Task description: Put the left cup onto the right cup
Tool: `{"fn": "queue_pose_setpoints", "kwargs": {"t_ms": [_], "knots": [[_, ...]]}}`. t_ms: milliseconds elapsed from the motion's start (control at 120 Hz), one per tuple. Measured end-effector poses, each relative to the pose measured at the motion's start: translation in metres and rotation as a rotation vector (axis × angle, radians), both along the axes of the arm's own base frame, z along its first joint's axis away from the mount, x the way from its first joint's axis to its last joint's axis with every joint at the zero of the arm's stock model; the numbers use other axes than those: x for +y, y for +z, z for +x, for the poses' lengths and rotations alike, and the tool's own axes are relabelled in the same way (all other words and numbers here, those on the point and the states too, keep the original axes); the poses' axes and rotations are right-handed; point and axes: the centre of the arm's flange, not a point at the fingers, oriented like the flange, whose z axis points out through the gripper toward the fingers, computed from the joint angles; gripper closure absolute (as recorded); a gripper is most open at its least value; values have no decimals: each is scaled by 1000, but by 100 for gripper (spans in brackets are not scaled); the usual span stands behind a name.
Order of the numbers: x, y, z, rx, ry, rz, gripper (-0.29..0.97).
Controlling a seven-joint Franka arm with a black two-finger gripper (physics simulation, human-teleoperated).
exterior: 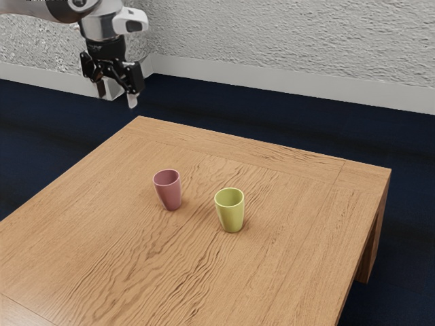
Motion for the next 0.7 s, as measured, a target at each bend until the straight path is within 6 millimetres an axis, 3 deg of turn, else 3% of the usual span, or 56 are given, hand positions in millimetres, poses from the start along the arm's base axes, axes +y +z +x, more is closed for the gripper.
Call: {"fn": "queue_pose_setpoints", "kwargs": {"t_ms": [408, 700], "knots": [[-4, -17, 6, -30, -54, 8, 0], [-25, -51, 30, -18, -112, 4, 0]]}}
